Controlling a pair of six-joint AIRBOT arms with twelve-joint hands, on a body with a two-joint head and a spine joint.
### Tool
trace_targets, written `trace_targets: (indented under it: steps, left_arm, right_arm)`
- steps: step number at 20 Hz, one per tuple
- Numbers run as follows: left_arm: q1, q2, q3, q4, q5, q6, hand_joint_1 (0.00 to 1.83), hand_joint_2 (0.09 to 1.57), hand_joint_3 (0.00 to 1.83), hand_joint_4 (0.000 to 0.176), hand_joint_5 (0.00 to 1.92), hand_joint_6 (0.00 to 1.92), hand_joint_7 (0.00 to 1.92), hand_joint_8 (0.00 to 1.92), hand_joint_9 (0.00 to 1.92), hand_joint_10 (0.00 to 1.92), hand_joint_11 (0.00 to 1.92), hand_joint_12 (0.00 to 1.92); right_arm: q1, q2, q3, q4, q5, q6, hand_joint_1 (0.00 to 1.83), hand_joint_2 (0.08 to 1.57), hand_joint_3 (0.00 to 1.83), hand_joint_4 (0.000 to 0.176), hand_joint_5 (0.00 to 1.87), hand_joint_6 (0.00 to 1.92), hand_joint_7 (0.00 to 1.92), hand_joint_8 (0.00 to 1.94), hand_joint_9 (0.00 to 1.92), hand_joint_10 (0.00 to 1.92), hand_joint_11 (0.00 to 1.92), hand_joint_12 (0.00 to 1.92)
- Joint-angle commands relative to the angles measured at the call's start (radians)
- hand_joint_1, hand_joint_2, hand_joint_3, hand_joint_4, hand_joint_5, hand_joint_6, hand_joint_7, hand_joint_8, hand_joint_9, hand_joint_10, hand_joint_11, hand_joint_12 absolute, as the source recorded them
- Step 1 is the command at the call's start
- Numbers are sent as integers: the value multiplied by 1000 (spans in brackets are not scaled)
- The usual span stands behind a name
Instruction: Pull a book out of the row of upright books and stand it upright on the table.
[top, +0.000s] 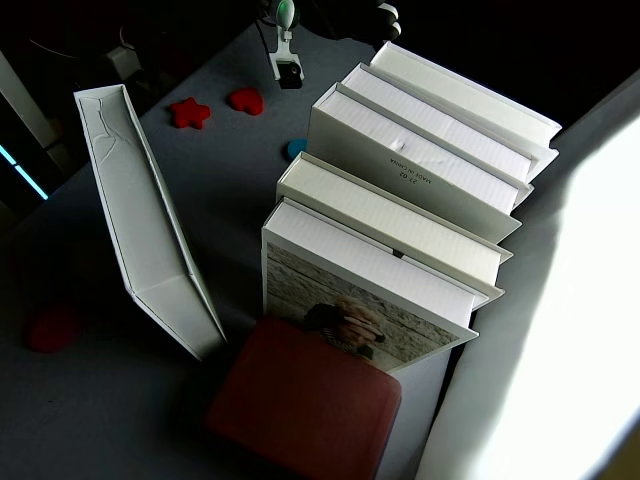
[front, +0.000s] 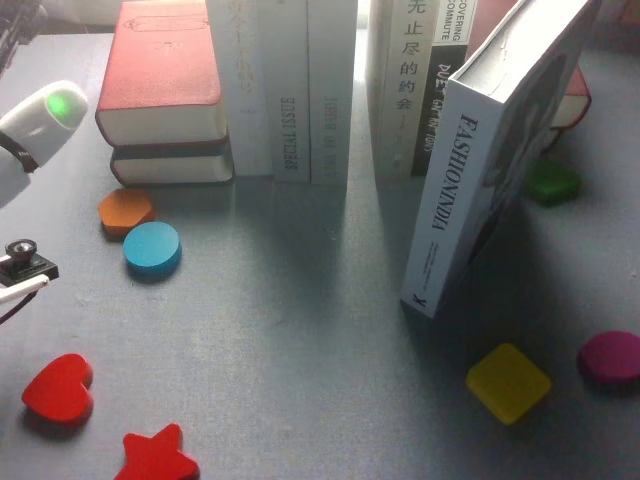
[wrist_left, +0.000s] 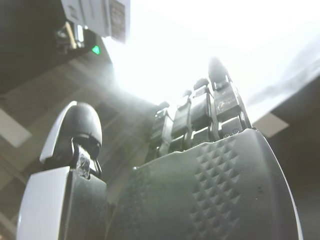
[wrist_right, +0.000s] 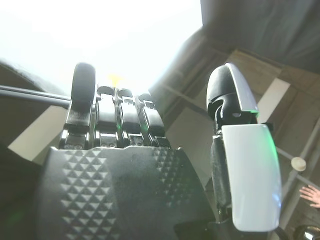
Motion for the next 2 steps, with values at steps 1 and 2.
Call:
trace_targets:
  steps: [1,2]
  left_arm:
    - [-4,2,-2,-10,-129,-8,376,1347,7,54,0,0,0,0,3,2,0,206]
    - [-4,2,-2,-11,-133,-8,376,1347,7,54,0,0,0,0,3,2,0,206]
  right_arm:
    - [0,1,-4,24,144,3,607,1207,3,56,37,27,0,0,0,54,0,1921]
    - [-3,0,-10,23,151,-6,607,1207,3,56,37,27,0,0,0,54,0,1921]
